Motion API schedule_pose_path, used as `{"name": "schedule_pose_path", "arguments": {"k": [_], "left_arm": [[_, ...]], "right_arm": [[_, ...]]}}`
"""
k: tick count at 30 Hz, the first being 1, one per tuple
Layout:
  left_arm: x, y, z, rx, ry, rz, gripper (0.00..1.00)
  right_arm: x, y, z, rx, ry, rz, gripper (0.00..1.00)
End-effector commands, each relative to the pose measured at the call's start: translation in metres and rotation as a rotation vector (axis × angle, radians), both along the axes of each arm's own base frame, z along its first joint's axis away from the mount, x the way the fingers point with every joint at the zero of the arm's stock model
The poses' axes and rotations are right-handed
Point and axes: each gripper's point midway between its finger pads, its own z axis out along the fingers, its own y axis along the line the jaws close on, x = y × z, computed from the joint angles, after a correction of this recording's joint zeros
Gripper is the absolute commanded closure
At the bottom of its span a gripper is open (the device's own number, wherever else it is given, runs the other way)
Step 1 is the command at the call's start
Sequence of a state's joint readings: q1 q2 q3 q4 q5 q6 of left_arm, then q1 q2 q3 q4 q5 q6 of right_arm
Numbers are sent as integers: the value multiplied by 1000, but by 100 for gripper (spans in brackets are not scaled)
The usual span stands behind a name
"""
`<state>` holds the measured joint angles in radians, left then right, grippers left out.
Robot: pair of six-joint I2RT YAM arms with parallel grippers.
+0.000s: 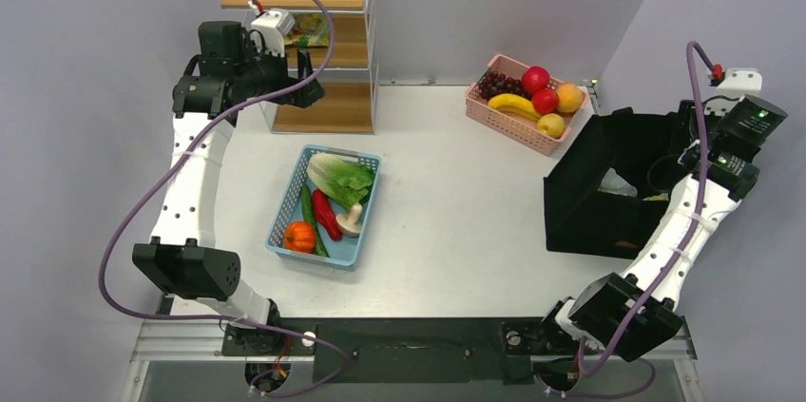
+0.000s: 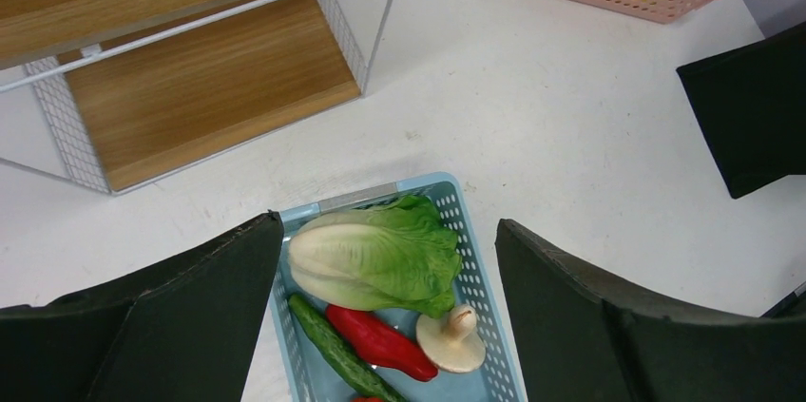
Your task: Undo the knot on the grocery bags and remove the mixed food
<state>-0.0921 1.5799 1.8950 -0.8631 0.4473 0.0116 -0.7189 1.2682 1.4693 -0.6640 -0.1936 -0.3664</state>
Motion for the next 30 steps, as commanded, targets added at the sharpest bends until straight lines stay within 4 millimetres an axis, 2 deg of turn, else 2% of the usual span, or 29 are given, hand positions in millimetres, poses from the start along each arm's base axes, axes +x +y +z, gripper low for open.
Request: {"name": "schedule_pose_path", "arguments": {"k": [1,4,5,8,11,13,16,17,18,19,20,21,22,23,24,25,26,27,28,30], "left_arm": [[-10,17,18,-15,-14,35,19],[-14,34,10,-26,56,67,19],[-14,45,10,-33,61,82,18],[-21,58,8,-74,95,96,18],[-24,84,10,-85,112,162,18],[-28,101,8,-102,143,226,18],[-36,121,-4,-90,191,306,18],[-40,130,-5,-61,188,342,18],[-41,134,-15,-46,206,360,18],[-46,140,-17,-18,199,395,18],[-47,143,-33,-8,226,410,18],[-52,146,-35,19,220,437,18],[-55,147,-52,47,245,434,18],[-61,146,-52,73,233,446,18],[-65,142,-67,86,259,435,18],[-69,142,-65,100,235,443,18],[-74,136,-76,112,255,430,18],[-77,135,-73,127,229,437,18],[-80,130,-80,140,240,423,18],[-85,123,-81,167,229,417,18]], "right_arm": [[8,23,59,-82,-156,23,34],[21,59,78,-34,-227,108,33],[25,70,83,-7,-251,135,32],[39,114,106,42,-317,263,31],[49,151,128,100,-377,363,29],[56,178,134,157,-400,433,28],[62,225,133,232,-402,552,25],[63,235,126,270,-392,564,25],[62,254,124,291,-386,612,24],[61,271,112,329,-358,646,24],[57,278,107,350,-352,657,24],[55,298,90,377,-306,704,23],[48,307,85,389,-296,724,23],[44,321,63,413,-244,754,23],[37,328,59,424,-241,771,22],[29,338,44,441,-208,797,22],[24,343,38,454,-197,808,22],[17,349,26,465,-172,825,22],[15,351,21,472,-162,827,22],[10,353,9,482,-138,830,21]]}}
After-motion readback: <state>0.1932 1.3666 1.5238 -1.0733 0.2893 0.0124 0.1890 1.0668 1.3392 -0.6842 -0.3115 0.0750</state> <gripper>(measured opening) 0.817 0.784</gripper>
